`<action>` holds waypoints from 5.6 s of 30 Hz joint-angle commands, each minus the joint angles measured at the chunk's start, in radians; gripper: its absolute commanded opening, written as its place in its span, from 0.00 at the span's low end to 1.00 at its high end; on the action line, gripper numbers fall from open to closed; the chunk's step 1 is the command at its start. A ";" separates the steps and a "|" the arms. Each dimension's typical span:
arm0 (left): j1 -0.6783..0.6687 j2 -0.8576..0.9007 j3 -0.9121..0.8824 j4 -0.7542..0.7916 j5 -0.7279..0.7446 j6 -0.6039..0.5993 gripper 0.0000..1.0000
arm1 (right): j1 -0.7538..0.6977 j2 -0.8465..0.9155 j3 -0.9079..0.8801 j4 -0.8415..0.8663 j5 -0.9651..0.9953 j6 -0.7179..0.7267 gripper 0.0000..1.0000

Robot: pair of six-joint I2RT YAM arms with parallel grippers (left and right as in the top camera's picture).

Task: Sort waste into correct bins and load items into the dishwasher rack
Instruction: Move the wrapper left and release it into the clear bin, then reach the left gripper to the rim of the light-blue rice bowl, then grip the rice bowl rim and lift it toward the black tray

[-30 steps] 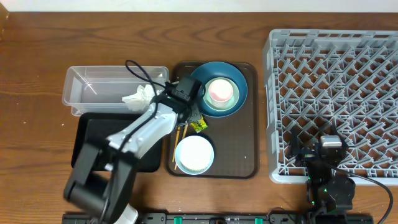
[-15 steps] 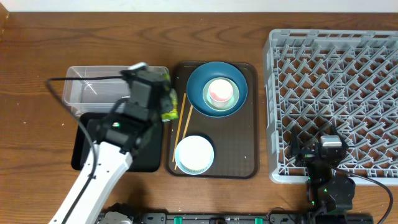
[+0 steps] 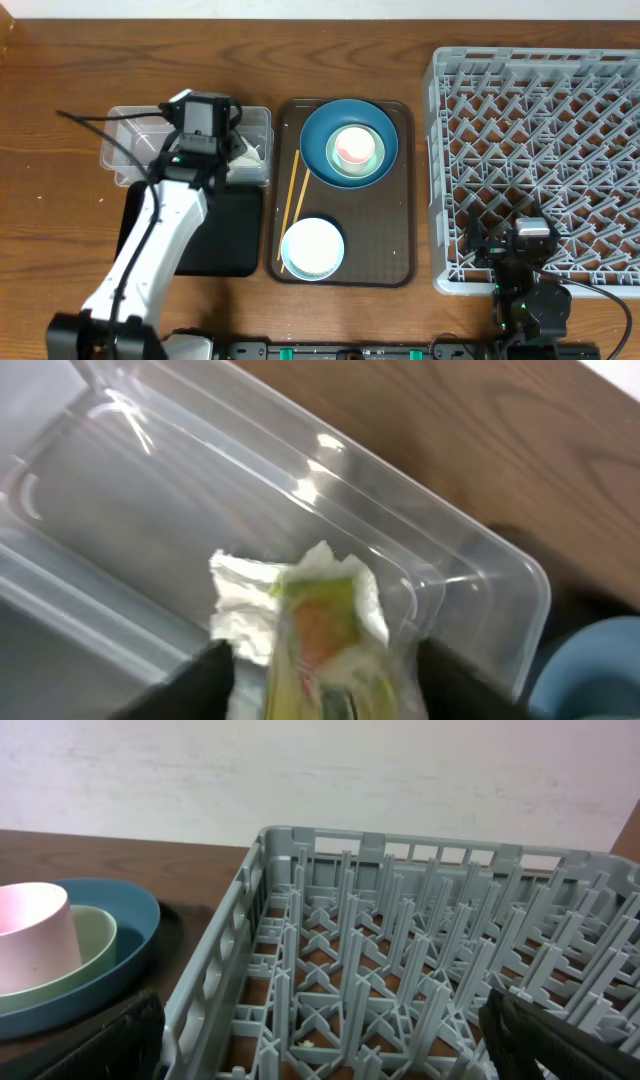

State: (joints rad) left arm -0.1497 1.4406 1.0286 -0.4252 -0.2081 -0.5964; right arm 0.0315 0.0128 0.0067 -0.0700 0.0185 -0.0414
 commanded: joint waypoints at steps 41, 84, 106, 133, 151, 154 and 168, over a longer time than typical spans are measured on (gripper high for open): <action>-0.699 0.165 0.000 -0.328 0.350 0.371 0.38 | 0.000 -0.002 -0.001 -0.004 0.003 -0.013 0.99; -0.701 0.286 0.028 -0.288 0.192 0.352 0.42 | 0.000 -0.002 -0.002 -0.004 0.003 -0.012 0.99; -0.701 0.233 0.015 -0.286 0.200 0.303 0.25 | 0.000 -0.002 -0.002 -0.004 0.003 -0.012 0.99; -0.711 0.266 -0.018 -0.302 0.222 0.269 0.26 | 0.000 0.000 -0.001 -0.004 0.003 -0.013 0.99; -0.711 0.260 -0.045 -0.267 0.217 0.235 0.06 | 0.000 0.000 -0.001 -0.004 0.003 -0.013 0.99; -0.711 0.234 -0.020 -0.278 0.217 0.235 0.06 | 0.000 0.000 -0.001 -0.004 0.003 -0.012 0.99; -0.651 -0.097 0.021 -0.332 0.184 0.236 0.06 | 0.000 0.000 -0.002 -0.004 0.003 -0.012 0.99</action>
State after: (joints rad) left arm -0.8413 1.4097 1.0203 -0.7403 0.0147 -0.3626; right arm 0.0311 0.0128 0.0067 -0.0700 0.0185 -0.0414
